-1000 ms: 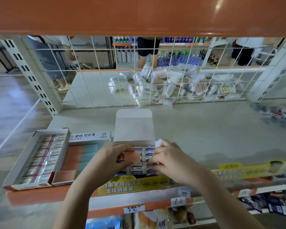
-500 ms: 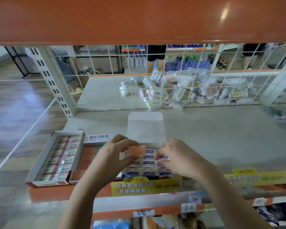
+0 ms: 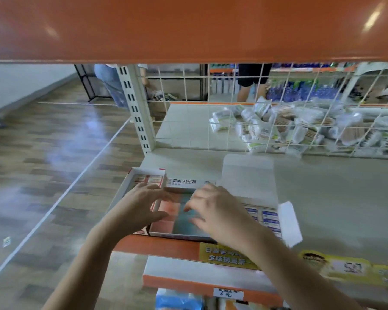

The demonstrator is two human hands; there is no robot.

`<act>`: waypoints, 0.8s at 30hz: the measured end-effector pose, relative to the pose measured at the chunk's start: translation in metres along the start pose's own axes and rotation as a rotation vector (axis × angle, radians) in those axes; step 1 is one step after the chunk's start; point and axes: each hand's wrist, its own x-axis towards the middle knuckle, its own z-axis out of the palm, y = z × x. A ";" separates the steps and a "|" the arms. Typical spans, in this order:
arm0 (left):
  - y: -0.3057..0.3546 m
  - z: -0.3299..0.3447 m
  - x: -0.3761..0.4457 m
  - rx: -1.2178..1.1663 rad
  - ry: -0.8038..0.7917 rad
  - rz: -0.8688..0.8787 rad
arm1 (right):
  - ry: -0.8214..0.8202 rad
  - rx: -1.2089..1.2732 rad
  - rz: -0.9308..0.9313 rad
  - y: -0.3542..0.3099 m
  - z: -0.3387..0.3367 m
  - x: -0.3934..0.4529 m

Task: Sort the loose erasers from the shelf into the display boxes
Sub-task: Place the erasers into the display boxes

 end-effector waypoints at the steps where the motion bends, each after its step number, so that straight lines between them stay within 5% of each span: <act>1: -0.004 0.000 -0.001 0.026 -0.028 0.003 | -0.022 -0.026 -0.011 -0.005 0.005 0.002; 24: -0.008 -0.004 0.022 0.216 -0.234 0.089 | -0.194 -0.122 -0.040 -0.017 0.031 0.005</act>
